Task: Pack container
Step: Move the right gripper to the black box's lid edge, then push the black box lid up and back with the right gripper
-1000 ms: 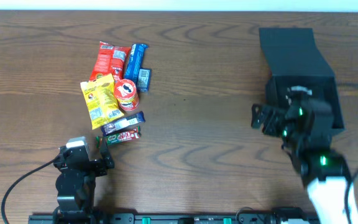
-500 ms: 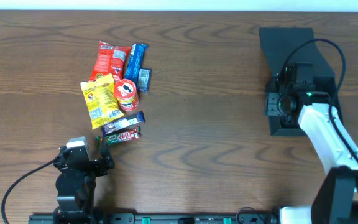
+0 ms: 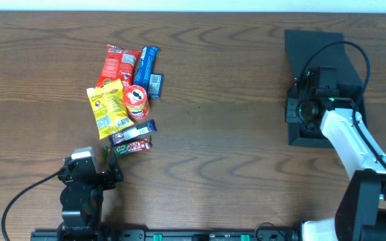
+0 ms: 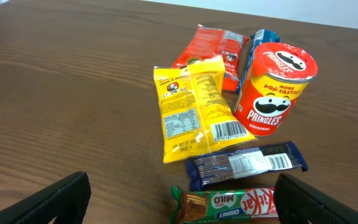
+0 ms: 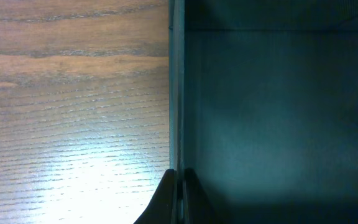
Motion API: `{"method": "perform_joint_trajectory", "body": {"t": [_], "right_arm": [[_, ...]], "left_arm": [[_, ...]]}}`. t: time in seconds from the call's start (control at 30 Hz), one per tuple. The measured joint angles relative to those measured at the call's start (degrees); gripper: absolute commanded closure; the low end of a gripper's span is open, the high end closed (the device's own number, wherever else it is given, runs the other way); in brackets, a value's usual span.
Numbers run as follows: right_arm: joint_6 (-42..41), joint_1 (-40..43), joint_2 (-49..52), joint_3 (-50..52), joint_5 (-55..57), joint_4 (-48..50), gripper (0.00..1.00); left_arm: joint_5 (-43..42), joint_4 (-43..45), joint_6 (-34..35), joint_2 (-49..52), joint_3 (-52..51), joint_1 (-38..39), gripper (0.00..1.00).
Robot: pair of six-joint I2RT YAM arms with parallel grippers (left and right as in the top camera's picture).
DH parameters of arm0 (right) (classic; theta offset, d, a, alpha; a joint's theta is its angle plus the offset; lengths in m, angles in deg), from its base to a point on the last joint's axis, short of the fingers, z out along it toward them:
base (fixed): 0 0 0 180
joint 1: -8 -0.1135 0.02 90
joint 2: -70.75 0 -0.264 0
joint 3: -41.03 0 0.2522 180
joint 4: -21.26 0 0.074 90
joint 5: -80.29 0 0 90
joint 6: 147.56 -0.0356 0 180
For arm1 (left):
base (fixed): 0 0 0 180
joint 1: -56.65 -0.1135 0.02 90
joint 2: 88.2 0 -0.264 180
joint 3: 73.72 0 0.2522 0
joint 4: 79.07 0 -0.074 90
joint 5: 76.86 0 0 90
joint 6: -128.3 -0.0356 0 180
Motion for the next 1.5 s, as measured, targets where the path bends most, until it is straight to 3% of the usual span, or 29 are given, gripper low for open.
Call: {"method": "perform_joint_trajectory", "body": {"t": [0.3,0.5,0.8,1.17,1.5], "right_arm": [[-1.18,-9.73,0.09,0.00,-0.52,3.37,0.99],[-7.19,-18.62,0.48,-1.55,-1.27,4.72,0.99],[-20.39,-29.33,11.45,-17.05,-0.04,-1.88,0.99],[-32.72,-37.03,19.50,-28.63,3.26,-5.68,0.98],[-35.76,-41.24,21.99,-31.45,4.22,-6.78,0.98]], "left_arm": [[0.00,0.00,0.00,0.00,0.00,0.00,0.05],[0.00,0.00,0.00,0.00,0.00,0.00,0.05],[0.00,-0.02,0.00,0.00,0.00,0.00,0.05],[0.00,0.00,0.00,0.00,0.00,0.00,0.05],[0.00,0.00,0.00,0.00,0.00,0.00,0.05]]}}
